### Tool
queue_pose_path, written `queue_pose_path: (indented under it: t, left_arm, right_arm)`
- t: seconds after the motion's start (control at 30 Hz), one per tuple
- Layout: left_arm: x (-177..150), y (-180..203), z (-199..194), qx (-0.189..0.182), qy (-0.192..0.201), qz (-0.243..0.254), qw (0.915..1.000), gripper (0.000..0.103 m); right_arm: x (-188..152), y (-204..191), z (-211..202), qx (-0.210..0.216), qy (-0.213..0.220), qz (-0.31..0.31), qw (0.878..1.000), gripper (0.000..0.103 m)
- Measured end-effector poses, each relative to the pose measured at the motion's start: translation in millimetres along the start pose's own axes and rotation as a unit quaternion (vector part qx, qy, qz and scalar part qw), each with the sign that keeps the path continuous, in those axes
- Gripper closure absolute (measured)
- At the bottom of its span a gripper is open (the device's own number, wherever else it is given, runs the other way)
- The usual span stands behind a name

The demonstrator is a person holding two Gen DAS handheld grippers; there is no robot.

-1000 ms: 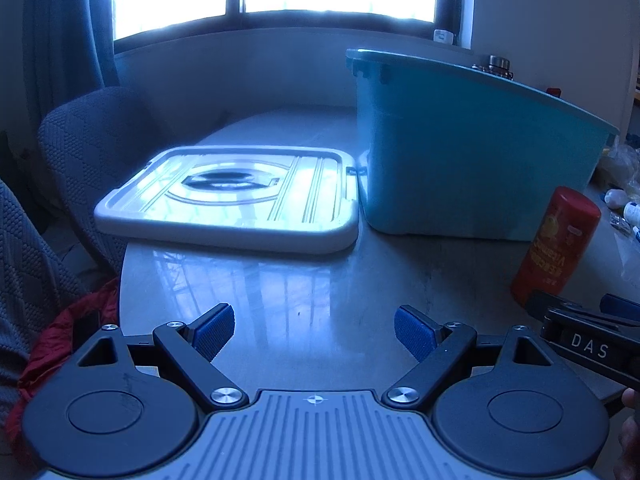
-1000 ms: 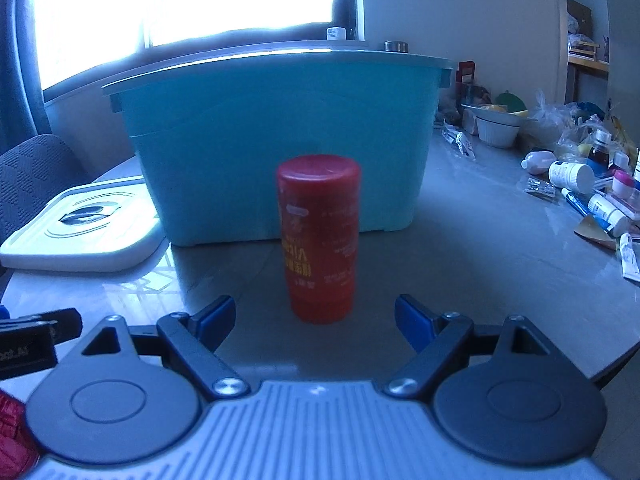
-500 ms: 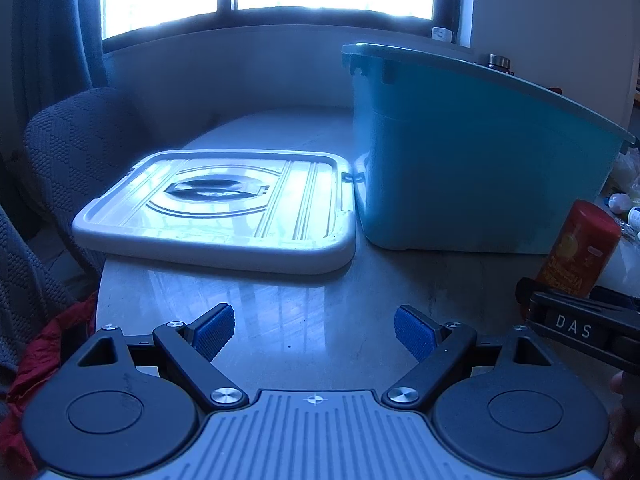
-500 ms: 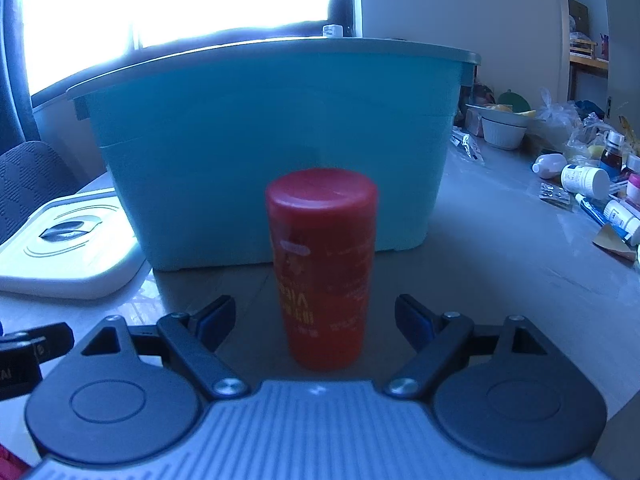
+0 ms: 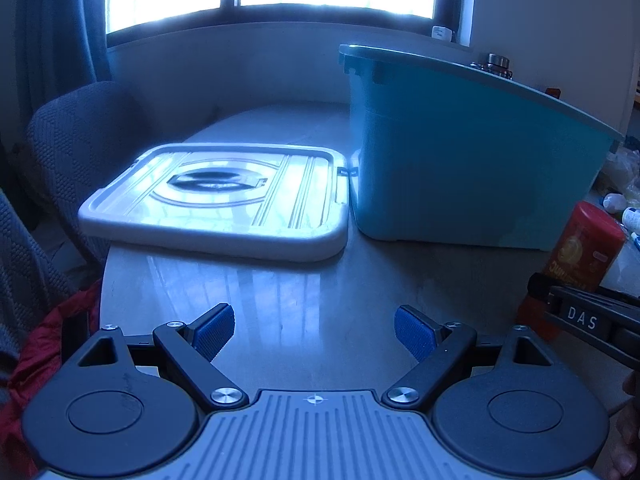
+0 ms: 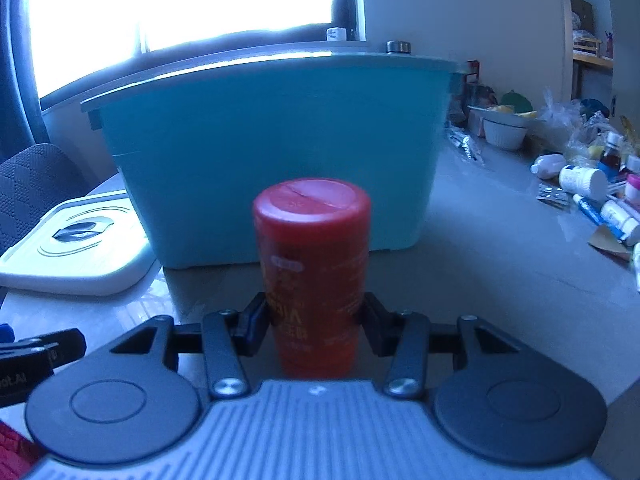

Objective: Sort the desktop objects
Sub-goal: 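Lift the red can with the right tool and carry it over the teal bin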

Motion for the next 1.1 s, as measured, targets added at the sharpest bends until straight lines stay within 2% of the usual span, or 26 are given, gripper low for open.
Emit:
queue_pose_path:
  t: [0.33,0.57,0.7,1.1]
  left_arm:
    - [-30.7,1.8,-44.9,0.007,-0.006,-0.022,0.9997,0.014]
    - [-37.5,1.6,-65.5,0.010,0.002,-0.044,0.9990,0.014]
    - [-27.5,2.5,-71.7,0.020,0.004,-0.045,0.9988,0.014]
    - [33.8,-2.7,-75.8,0.033,0.037,-0.073,0.9961,0.014]
  right_arm:
    - [1.7,5.5,-52.5,0.012,0.021,-0.015,1.000,0.054]
    - [22.6,6.2,-79.5,0.024,0.053,-0.035,0.998,0.054]
    - [36.1,8.1,-88.0,0.029,0.063,-0.031,0.997,0.054]
    - [98.1,2.0,-88.0,0.052,0.108,-0.026,0.992,0.054]
Point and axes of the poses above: each gripper's, at about its wrist camera, not at the fingertips, and z roughly the way its jaws point, y to its right, x to its top, the point moved 10 cm from there along z, roughly the way its jaws point, and after that the axes turned 4 degrees about -x, right-handed, at the moved point
